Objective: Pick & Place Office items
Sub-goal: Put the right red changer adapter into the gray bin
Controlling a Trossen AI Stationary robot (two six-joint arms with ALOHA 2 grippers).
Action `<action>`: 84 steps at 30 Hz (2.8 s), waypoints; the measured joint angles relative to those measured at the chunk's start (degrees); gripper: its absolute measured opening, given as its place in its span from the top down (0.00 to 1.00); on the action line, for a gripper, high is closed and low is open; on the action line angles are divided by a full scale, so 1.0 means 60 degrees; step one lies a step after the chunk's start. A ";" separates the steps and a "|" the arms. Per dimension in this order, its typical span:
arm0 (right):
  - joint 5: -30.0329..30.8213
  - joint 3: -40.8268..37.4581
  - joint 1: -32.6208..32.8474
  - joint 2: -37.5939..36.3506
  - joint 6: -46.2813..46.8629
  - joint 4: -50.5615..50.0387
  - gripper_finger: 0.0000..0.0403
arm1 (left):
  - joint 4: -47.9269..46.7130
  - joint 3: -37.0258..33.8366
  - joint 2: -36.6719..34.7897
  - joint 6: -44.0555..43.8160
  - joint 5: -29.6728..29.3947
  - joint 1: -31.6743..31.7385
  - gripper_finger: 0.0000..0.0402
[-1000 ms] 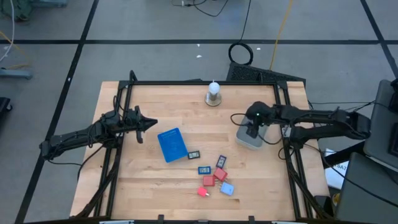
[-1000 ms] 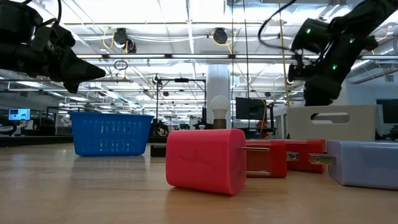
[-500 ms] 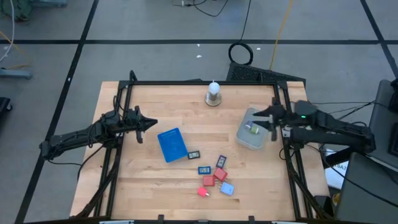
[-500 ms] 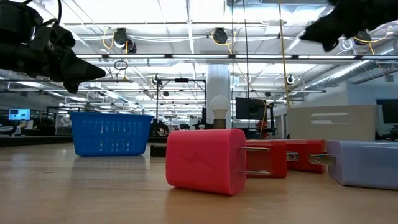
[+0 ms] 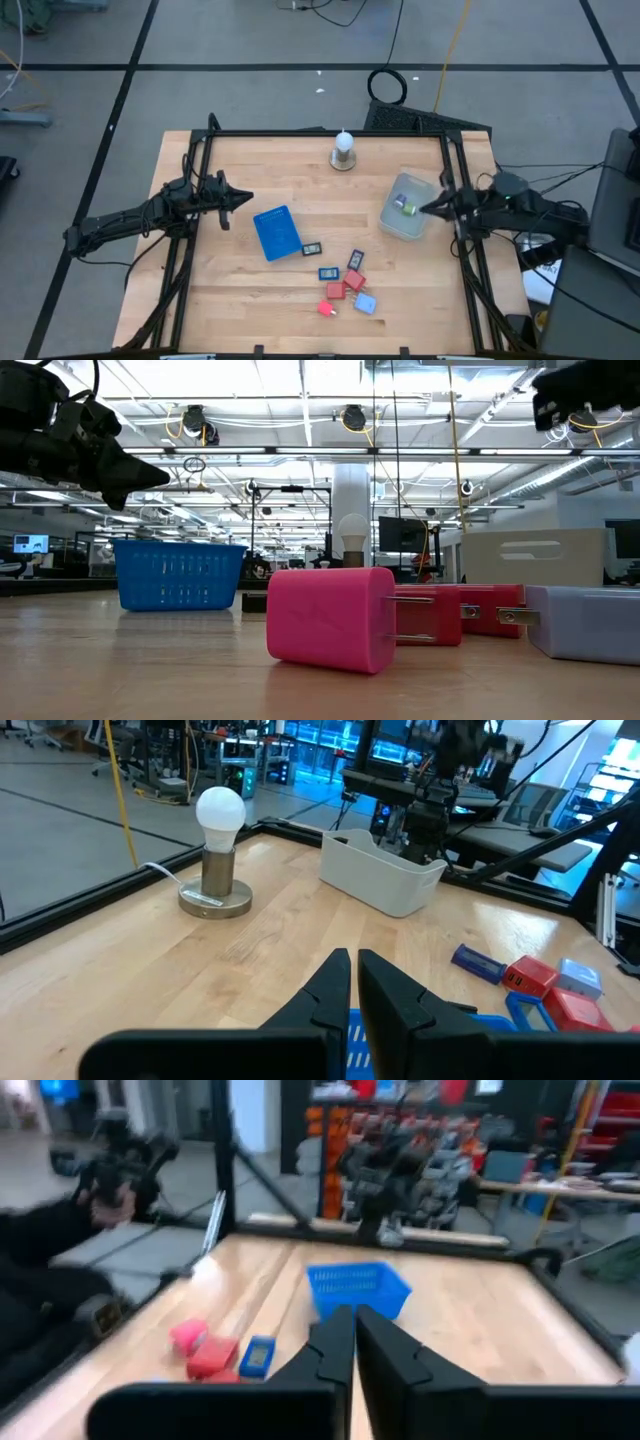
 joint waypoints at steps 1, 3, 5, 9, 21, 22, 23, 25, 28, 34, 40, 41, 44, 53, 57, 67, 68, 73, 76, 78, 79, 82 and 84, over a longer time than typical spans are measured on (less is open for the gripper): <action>-0.0168 -0.0219 -0.0006 -0.0128 -0.0103 0.0000 0.99 | 0.0000 0.0000 0.0004 0.0034 0.0000 -0.0002 0.94; -0.0206 -0.0585 -0.0021 -0.0299 -0.0197 0.0241 1.00 | 0.0000 0.0003 0.0000 0.0045 0.0000 -0.0002 0.94; -0.0241 -0.0963 -0.0021 -0.0311 -0.0023 0.0815 0.99 | 0.0000 0.0000 0.0003 0.0035 0.0003 -0.0002 0.94; -0.0399 -0.1582 -0.0021 -0.0325 0.0728 0.2205 0.99 | 0.0000 0.0002 0.0002 0.0029 0.0000 -0.0003 0.94; -0.0209 -0.3575 -0.0025 -0.0306 0.1796 0.4567 1.00 | 0.0000 0.0002 0.0004 0.0029 -0.0004 -0.0001 0.94; -0.0212 -0.3644 -0.0025 -0.0325 0.1796 0.4599 1.00 | 0.0000 0.0002 0.0003 0.0030 -0.0004 -0.0001 0.94; -0.0212 -0.3699 -0.0021 -0.0309 0.1796 0.4595 1.00 | 0.0000 0.0000 0.0004 0.0031 -0.0004 0.0001 0.94; -0.0209 -0.3761 0.0021 -0.0273 0.1789 0.4502 1.00 | 0.0000 0.0000 0.0004 0.0031 -0.0004 0.0000 0.94; -0.0245 -0.3778 0.0207 -0.0241 0.1682 0.4502 1.00 | 0.0000 0.0002 0.0002 0.0031 -0.0004 0.0000 0.94; -0.0208 -0.3792 0.0640 -0.0125 0.1165 0.4494 1.00 | 0.0000 0.0004 0.0004 0.0025 -0.0004 -0.0001 0.94; 0.0322 -0.3654 0.0694 0.0236 0.1933 0.4386 1.00 | 0.0000 0.0000 0.0003 0.0008 -0.0004 -0.0002 0.94; 0.0320 -0.3559 0.0760 0.0484 0.1944 0.4318 1.00 | 0.0000 0.0000 0.0002 0.0009 -0.0004 0.0000 0.94; 0.0346 -0.3238 0.1035 0.1446 0.1916 0.4265 1.00 | 0.0000 0.0002 0.0002 0.0014 -0.0007 -0.0002 0.94; 0.0357 -0.1297 0.2613 0.5373 0.1070 0.4265 1.00 | 0.0000 0.0000 0.0002 -0.0083 -0.0011 -0.0002 0.94; 0.0857 -0.0204 0.3292 0.7155 0.0690 0.3612 1.00 | 0.0000 0.0000 0.0004 -0.0137 -0.0008 0.0001 0.94; 0.1879 0.2950 0.4074 1.0923 -0.0151 0.1374 0.78 | 0.0000 0.0000 0.0004 -0.0144 -0.0011 -0.0003 0.94; 0.1865 0.3215 0.4136 1.1246 -0.0315 0.1287 0.73 | 0.0000 0.0000 0.0000 -0.0144 -0.0011 -0.0003 0.94; 0.1966 0.4191 0.4471 1.2653 -0.1569 0.1203 0.46 | 0.0000 0.0000 0.0002 -0.0148 -0.0011 -0.0001 0.94; 0.3094 0.4603 0.4762 1.3360 -0.2545 0.1154 0.32 | 0.0000 0.0000 0.0004 -0.0148 -0.0011 -0.0003 0.94; 0.3635 0.4761 0.4955 1.3754 -0.3100 0.1127 0.24 | 0.0000 0.0000 0.0002 -0.0148 -0.0011 -0.0001 0.94; 0.3581 0.4813 0.5005 1.3919 -0.3324 0.1105 0.21 | 0.0000 0.0000 0.0003 -0.0148 -0.0011 0.0000 0.94; 0.2869 0.4900 0.5026 1.4178 -0.3637 0.1126 0.15 | 0.0000 0.0001 0.0003 -0.0148 -0.0011 -0.0002 0.94; 0.2373 0.4903 0.4991 1.4253 -0.3653 0.1162 0.15 | 0.0000 0.0000 0.0004 -0.0148 -0.0014 0.0001 0.94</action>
